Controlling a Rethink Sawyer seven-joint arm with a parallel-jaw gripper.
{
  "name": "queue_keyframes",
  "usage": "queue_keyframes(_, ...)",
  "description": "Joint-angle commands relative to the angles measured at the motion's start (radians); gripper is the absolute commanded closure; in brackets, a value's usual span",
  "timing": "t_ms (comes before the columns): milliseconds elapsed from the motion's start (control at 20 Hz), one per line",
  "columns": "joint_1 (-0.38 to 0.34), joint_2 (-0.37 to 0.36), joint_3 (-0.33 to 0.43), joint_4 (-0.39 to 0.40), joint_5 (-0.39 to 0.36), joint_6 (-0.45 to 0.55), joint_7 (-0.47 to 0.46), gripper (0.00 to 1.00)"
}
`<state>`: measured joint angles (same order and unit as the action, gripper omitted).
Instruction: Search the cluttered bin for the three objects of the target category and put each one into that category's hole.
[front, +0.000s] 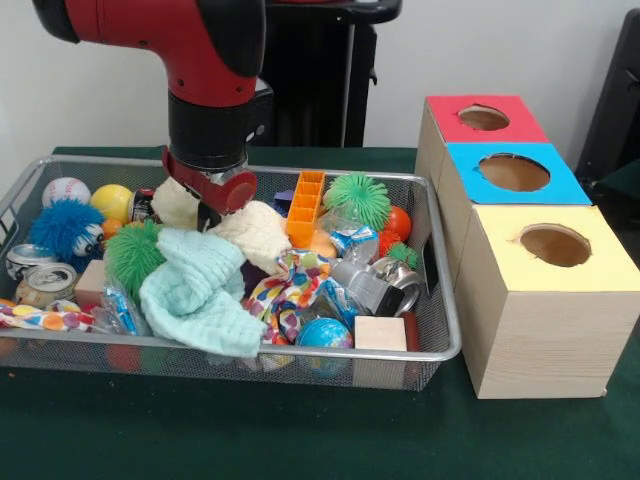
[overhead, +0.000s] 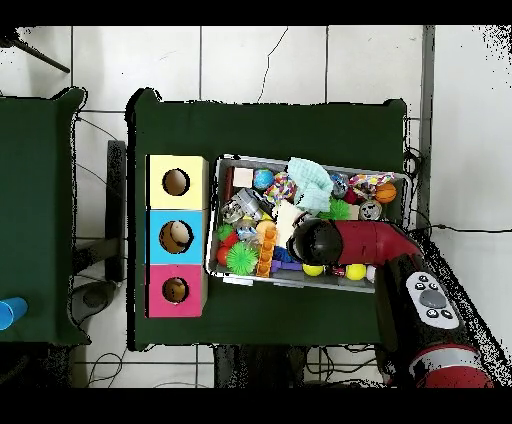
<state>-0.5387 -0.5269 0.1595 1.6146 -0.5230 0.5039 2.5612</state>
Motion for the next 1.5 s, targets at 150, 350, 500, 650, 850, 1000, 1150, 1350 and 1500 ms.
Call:
queue_keyframes(150,0.008,0.094,0.083,-0.002,-0.035,-0.052,-0.095,1.00)
queue_keyframes(350,0.020,0.095,0.071,0.000,-0.034,-0.072,-0.059,1.00)
queue_keyframes(500,0.018,0.014,0.082,0.060,0.004,-0.034,-0.052,1.00)
queue_keyframes(650,0.002,-0.121,0.114,0.145,0.070,0.059,-0.075,1.00)
queue_keyframes(850,0.005,-0.170,0.123,0.140,0.113,0.141,-0.097,1.00)
queue_keyframes(1000,0.025,-0.207,0.113,0.155,0.131,0.132,-0.070,1.00)
queue_keyframes(1150,0.022,-0.233,0.120,0.193,0.147,0.081,-0.059,1.00)
queue_keyframes(1350,0.076,-0.276,0.118,0.228,0.190,0.072,-0.004,1.00)
queue_keyframes(1500,0.119,-0.270,0.112,0.231,0.234,0.051,0.055,1.00)
